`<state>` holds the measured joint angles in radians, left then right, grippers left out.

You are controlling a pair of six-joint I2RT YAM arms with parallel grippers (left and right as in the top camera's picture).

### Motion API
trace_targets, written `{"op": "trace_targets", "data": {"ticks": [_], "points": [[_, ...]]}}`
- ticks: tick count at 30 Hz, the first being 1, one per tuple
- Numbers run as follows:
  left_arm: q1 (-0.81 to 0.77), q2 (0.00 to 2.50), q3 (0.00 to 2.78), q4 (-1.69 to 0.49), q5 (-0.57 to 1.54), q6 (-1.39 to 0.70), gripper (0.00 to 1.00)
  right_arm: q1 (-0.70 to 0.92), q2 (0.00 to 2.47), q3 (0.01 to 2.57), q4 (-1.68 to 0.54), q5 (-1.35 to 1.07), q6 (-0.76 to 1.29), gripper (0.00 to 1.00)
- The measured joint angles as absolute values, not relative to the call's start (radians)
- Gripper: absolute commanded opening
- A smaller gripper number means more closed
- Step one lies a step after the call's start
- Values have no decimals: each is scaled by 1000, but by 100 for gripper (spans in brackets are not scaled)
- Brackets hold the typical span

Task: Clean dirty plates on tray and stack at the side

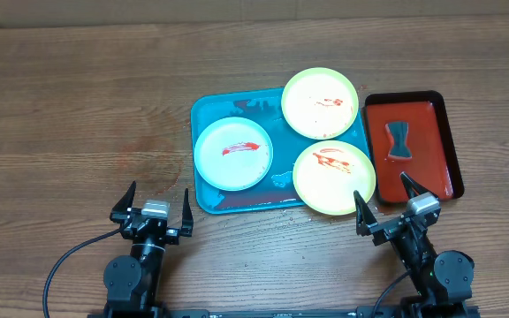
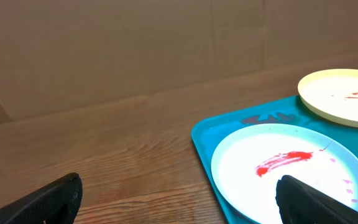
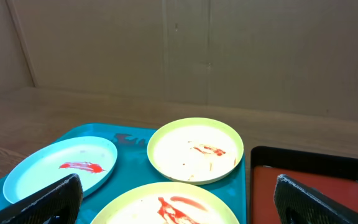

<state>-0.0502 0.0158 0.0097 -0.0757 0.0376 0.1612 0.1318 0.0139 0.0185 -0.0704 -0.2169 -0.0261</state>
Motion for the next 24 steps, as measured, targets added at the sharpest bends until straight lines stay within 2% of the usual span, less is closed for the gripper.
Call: {"op": "trace_targets", "data": {"ticks": [24], "points": [[-50, 16, 10, -75, 38, 161, 100, 132, 14, 19, -46, -217, -26, 100]]}}
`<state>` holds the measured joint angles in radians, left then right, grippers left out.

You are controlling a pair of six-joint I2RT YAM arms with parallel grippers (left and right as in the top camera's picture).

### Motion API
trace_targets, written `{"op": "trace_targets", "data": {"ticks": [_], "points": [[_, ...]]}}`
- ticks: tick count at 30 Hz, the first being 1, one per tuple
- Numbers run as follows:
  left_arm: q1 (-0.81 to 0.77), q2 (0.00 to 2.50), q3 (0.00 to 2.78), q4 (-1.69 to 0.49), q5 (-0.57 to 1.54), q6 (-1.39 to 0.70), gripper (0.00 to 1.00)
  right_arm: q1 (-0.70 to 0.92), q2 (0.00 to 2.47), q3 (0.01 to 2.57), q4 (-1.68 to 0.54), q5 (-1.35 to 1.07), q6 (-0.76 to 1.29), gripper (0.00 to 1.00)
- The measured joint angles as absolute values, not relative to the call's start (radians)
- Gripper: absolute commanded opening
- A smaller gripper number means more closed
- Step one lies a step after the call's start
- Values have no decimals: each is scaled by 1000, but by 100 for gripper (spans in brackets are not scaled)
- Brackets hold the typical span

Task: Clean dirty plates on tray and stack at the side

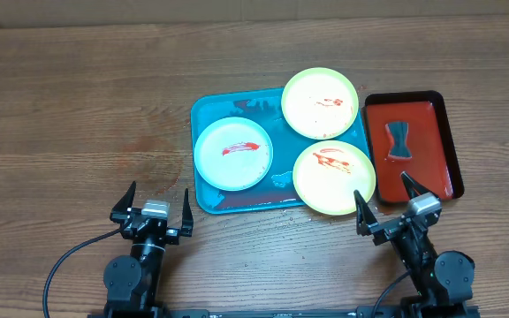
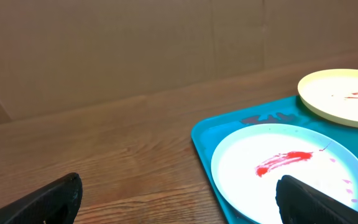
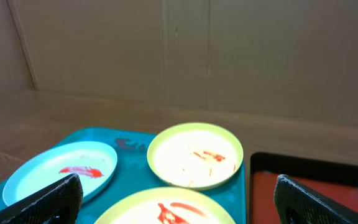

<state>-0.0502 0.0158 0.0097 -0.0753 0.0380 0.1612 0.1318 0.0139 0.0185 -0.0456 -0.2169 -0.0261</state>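
Observation:
A teal tray (image 1: pixel 203 119) holds three plates smeared with red: a pale blue plate (image 1: pixel 233 153) at its left, a yellow-green plate (image 1: pixel 320 102) at the back, and another yellow-green plate (image 1: pixel 334 177) at the front right. A dark sponge (image 1: pixel 398 140) lies in the red tray (image 1: pixel 440 141) to the right. My left gripper (image 1: pixel 155 210) stands open near the table's front, left of the teal tray. My right gripper (image 1: pixel 387 205) stands open just in front of the front yellow-green plate (image 3: pixel 166 211). Nothing is between either pair of fingers.
Bare wooden table (image 1: pixel 78 106) spreads to the left of the trays. A brown cardboard wall (image 3: pixel 179 50) stands behind the table. A black cable (image 1: pixel 60 265) loops by the left arm's base.
The right wrist view has shifted slightly, the plates sitting a little lower and smaller in it, so my right gripper has risen or tilted a touch. Nothing else has changed.

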Motion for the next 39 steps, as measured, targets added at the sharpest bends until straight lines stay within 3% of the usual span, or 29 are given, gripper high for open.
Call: {"op": "trace_targets", "data": {"ticks": [11, 22, 33, 39], "points": [[-50, 16, 9, -29, 122, 160, 100, 132, 14, 19, -55, -217, -25, 100], [-50, 84, 215, -219, 211, 160, 100, 132, 63, 93, -78, -217, 8, 100], [-50, 619, 691, -463, 319, 160, 100, 132, 431, 537, -332, -218, 11, 100], [-51, 1029, 1101, -833, 342, 160, 100, 132, 743, 845, -620, -217, 15, 100]]}}
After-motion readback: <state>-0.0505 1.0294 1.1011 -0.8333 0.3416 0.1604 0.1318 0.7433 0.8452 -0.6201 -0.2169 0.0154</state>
